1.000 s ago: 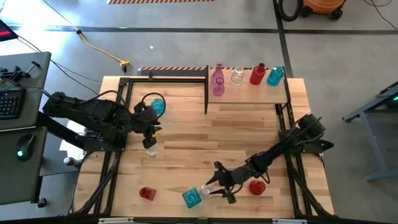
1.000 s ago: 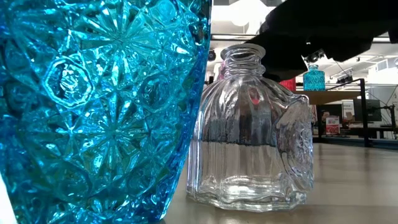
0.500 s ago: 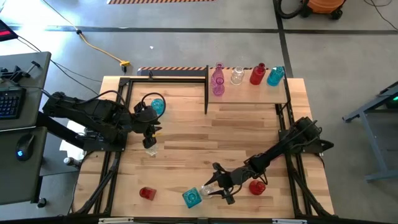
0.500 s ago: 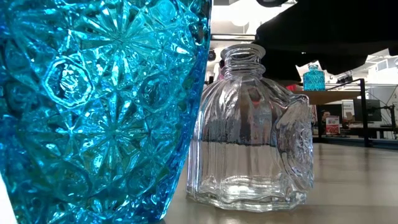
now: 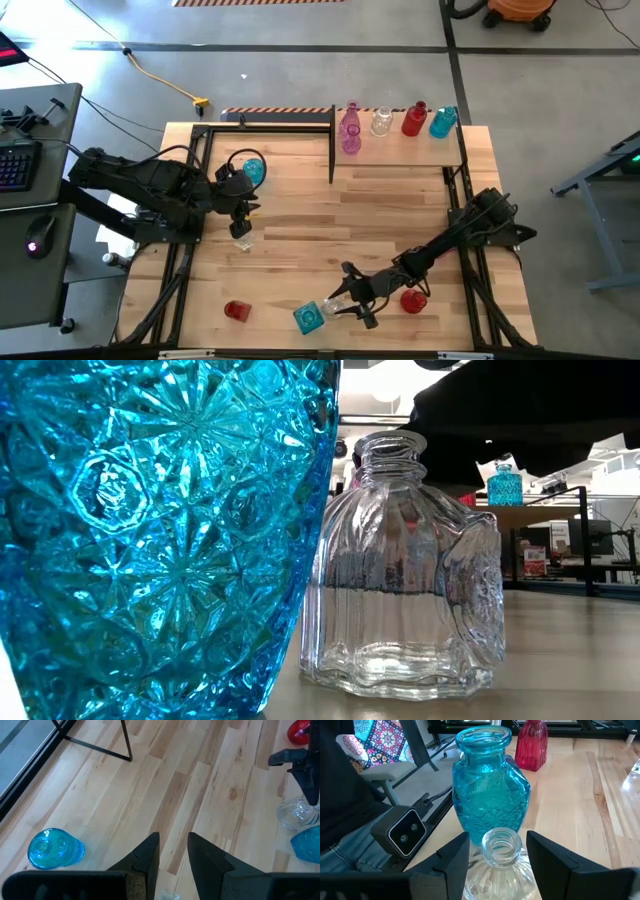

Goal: Sort vases onto shelf
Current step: Put the bottom transparent vase on the shelf aligned with the other transparent vase

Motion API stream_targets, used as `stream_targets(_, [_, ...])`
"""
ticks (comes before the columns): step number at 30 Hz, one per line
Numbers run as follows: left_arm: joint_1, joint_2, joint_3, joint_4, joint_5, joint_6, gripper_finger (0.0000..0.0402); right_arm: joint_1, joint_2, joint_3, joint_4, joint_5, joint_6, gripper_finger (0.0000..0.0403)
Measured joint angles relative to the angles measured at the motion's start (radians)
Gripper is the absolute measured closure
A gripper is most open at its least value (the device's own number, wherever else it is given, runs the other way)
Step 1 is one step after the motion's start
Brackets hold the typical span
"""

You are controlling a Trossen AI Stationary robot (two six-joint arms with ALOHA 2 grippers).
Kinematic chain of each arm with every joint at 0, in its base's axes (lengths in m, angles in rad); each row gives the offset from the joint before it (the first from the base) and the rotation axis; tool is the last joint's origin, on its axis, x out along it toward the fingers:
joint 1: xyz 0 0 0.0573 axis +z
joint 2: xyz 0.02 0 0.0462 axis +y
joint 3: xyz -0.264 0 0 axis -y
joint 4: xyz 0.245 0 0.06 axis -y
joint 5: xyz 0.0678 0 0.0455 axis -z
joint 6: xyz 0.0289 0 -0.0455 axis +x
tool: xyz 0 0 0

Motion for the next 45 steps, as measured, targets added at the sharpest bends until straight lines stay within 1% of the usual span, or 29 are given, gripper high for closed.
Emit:
stream_targets(6, [0.000, 0.000, 0.000, 0.000, 0.000, 0.000, 0.0312, 0.000, 0.003, 0.000, -0.004, -0.006, 0.005, 0.0224])
stream_targets(12, [0.000, 0.000, 0.000, 0.000, 0.000, 0.000, 0.0312, 0.000, 0.046, 0.019, 0.024, -0.022, -0.005, 0.0224])
stream_targets(19, [0.000, 0.001, 0.000, 0.000, 0.000, 0.000, 0.0312, 0.000, 0.046, 0.082, -0.098, -0.027, -0.028, 0.0224])
stream_targets(25, [0.000, 0.001, 0.000, 0.000, -0.001, 0.000, 0.0312, 0.000, 0.046, 0.090, -0.110, -0.027, -0.028, 0.0227])
stream_targets(28, [0.000, 0.001, 0.000, 0.000, -0.001, 0.000, 0.0312, 0.000, 0.046, 0.090, -0.110, -0.025, -0.028, 0.0242])
stream_targets(37, [0.000, 0.001, 0.000, 0.000, -0.002, 0.000, 0.0312, 0.000, 0.046, 0.091, -0.111, -0.024, -0.024, 0.0317])
stream_targets(40, [0.000, 0.001, 0.000, 0.000, -0.002, 0.000, 0.0312, 0.000, 0.045, 0.091, -0.115, -0.024, -0.024, 0.0327])
stream_targets(45, [0.000, 0.004, 0.000, 0.000, -0.003, 0.000, 0.0312, 0.000, 0.045, 0.091, -0.117, -0.023, -0.024, 0.0329])
